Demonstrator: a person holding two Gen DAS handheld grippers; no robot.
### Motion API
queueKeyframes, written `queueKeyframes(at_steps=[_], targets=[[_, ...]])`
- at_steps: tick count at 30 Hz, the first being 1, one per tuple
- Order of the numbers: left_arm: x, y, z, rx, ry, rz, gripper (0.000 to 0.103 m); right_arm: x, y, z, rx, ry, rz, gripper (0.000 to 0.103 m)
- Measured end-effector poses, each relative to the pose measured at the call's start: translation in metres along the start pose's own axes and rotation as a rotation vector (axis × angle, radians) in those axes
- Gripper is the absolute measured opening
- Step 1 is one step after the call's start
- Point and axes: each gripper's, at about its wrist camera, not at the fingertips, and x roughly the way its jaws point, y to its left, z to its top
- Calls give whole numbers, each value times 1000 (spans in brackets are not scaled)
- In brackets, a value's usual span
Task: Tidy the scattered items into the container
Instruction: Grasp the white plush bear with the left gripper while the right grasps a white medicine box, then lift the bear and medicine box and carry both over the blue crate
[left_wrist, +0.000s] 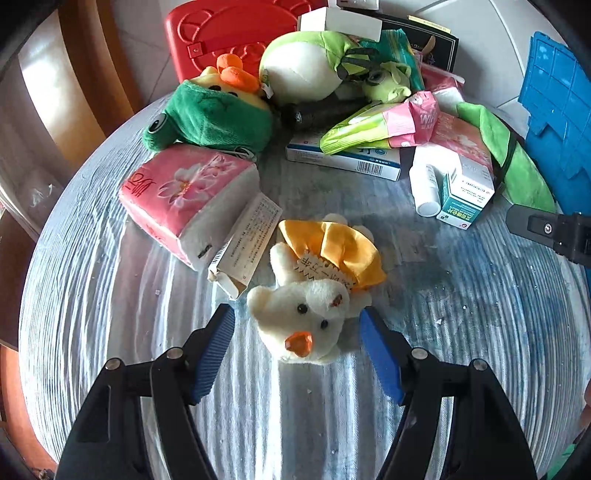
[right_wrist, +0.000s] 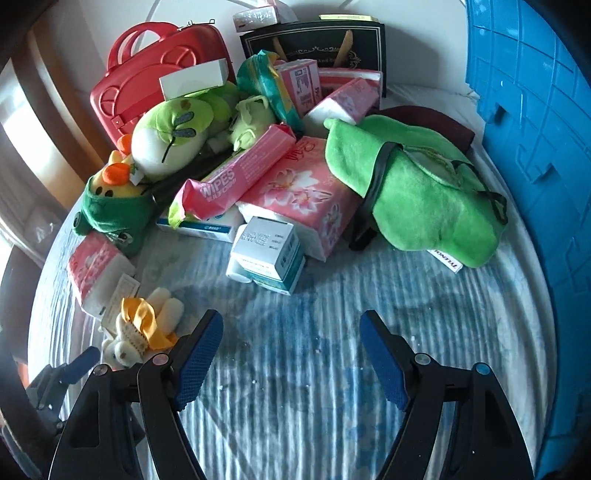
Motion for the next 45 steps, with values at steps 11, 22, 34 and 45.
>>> queueKeyframes(at_steps=[11, 22, 34, 45], targets=[[27, -5, 16, 61, 28, -120, 50, 47, 18, 23, 52, 21, -68, 70], [25, -6, 37, 58, -15, -133, 39, 44, 18, 22, 21, 15, -86, 39], [-64, -4, 34, -5, -193, -132, 39, -51, 24, -10, -43, -105, 33, 38], [-154, -20, 17, -79, -334, -63, 39, -155, 30, -22, -144, -318, 141, 38]])
